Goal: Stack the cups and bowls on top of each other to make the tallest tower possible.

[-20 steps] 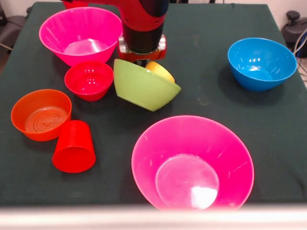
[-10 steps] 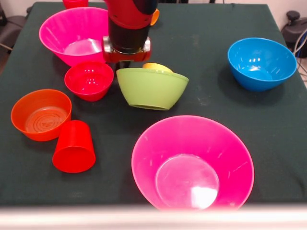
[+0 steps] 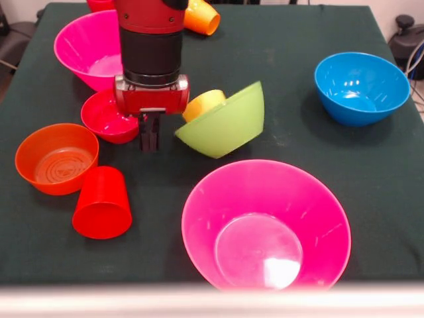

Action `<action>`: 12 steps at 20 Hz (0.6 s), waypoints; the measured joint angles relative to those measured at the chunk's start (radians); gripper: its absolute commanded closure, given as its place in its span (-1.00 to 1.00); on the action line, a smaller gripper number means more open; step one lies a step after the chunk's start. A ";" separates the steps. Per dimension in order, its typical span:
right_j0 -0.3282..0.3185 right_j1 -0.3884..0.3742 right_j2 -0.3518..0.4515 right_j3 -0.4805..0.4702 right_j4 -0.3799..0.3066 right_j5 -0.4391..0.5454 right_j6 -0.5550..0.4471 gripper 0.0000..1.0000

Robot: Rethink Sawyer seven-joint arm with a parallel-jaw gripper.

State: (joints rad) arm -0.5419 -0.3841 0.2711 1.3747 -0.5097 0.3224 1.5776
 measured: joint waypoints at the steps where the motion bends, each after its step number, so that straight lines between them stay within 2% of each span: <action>1: -0.014 0.001 0.016 0.003 -0.001 -0.019 0.000 1.00; 6: -0.088 0.011 0.122 0.024 -0.006 -0.069 0.000 1.00; 12: -0.123 0.014 0.219 0.047 0.003 -0.069 0.000 1.00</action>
State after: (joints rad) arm -0.6650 -0.3697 0.4901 1.4215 -0.5064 0.2530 1.5776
